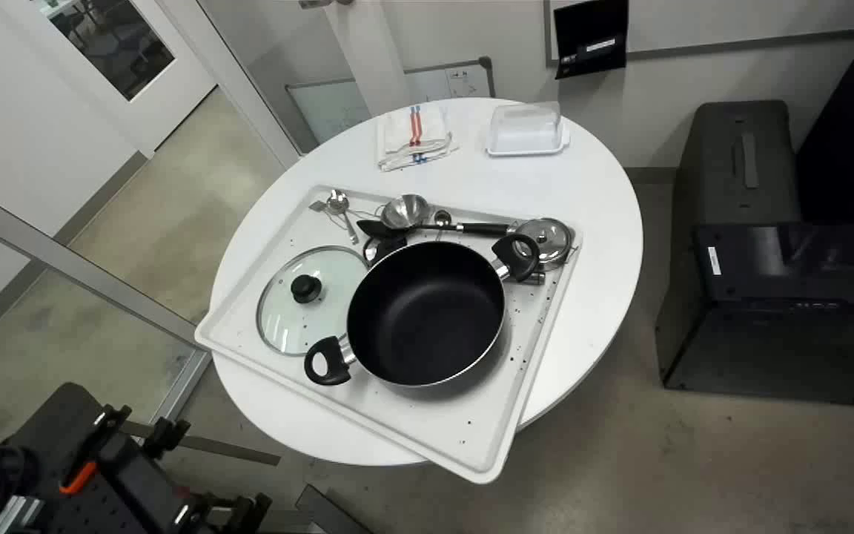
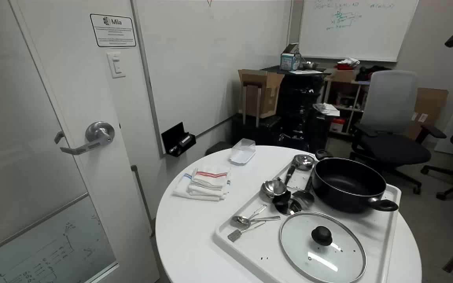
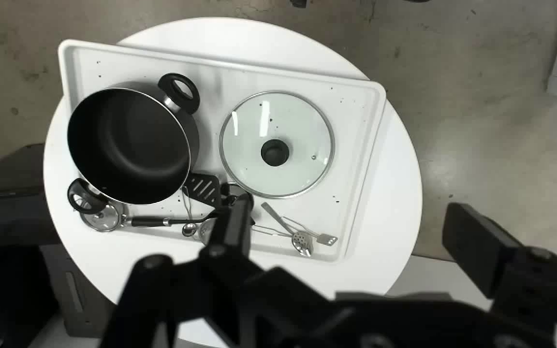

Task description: Pick up the lid from the tray and put on the pot

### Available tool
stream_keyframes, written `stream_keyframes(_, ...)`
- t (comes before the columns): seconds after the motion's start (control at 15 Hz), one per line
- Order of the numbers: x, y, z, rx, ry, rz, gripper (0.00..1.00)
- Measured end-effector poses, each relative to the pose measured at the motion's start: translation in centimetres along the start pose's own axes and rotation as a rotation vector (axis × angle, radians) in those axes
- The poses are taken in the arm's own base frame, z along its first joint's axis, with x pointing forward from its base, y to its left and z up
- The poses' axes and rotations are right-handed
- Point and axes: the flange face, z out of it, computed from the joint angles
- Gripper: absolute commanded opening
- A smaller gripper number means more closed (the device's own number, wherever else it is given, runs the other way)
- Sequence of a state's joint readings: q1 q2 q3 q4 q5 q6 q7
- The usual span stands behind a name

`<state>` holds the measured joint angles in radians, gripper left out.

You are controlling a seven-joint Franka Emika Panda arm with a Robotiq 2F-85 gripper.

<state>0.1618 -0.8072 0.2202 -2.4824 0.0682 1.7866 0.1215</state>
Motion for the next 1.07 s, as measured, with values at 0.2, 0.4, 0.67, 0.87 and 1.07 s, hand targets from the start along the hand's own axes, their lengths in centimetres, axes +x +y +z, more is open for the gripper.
stream_keyframes(0.2, 0.0, 0.0, 0.0, 0.000, 0.001, 0.000, 1.00)
stream_keyframes(0.4, 0.0, 0.0, 0.0, 0.000, 0.001, 0.000, 1.00)
stream_keyframes(0.67, 0.0, 0.0, 0.0, 0.000, -0.001, 0.000, 1.00)
stream_keyframes(0.87, 0.4, 0.1, 0.8, 0.001, -0.018, 0.001, 1.00)
stream_keyframes(1.07, 1.8, 0.3, 2.7, 0.007, -0.053, 0.005, 1.00)
